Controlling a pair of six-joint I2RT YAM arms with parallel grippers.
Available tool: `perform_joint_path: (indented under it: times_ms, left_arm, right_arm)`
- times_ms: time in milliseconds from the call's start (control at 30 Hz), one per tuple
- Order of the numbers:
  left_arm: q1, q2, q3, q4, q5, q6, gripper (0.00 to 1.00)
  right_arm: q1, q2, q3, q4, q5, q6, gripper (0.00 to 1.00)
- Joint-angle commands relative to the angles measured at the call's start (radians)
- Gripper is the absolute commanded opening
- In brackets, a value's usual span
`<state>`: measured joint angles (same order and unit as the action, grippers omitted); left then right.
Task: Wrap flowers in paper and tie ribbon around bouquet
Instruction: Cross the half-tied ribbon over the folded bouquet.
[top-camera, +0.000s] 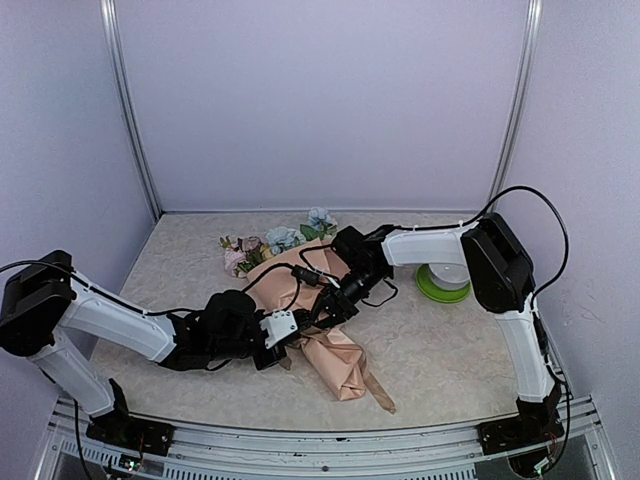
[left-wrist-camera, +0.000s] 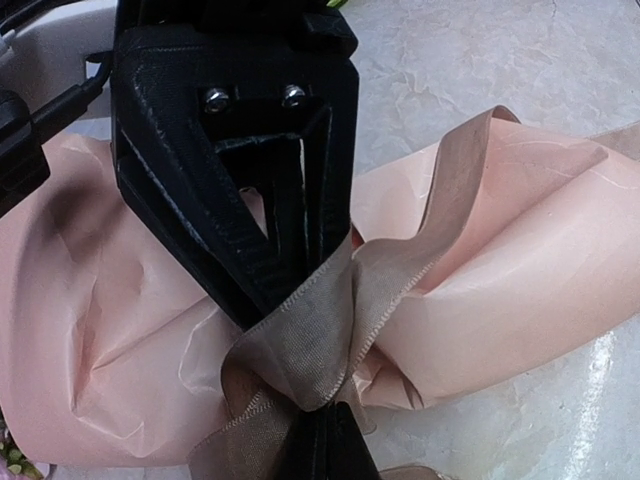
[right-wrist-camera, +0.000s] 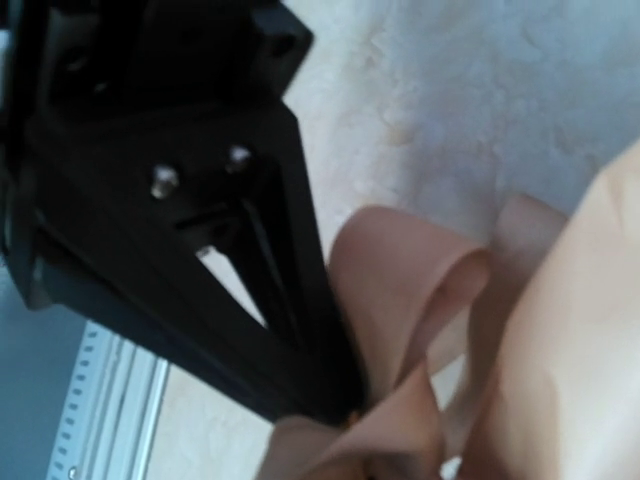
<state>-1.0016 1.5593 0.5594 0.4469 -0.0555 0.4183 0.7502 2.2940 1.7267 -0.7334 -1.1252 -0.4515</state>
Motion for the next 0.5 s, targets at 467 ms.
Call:
perform_joint_path:
  times_ms: [467]
  left_arm:
    - [0.027, 0.056, 0.025, 0.109, -0.079, -0.082, 0.00]
  right_arm:
    - [0.026, -0.013, -0.026, 0.100, 0.016, 0.060, 0.29]
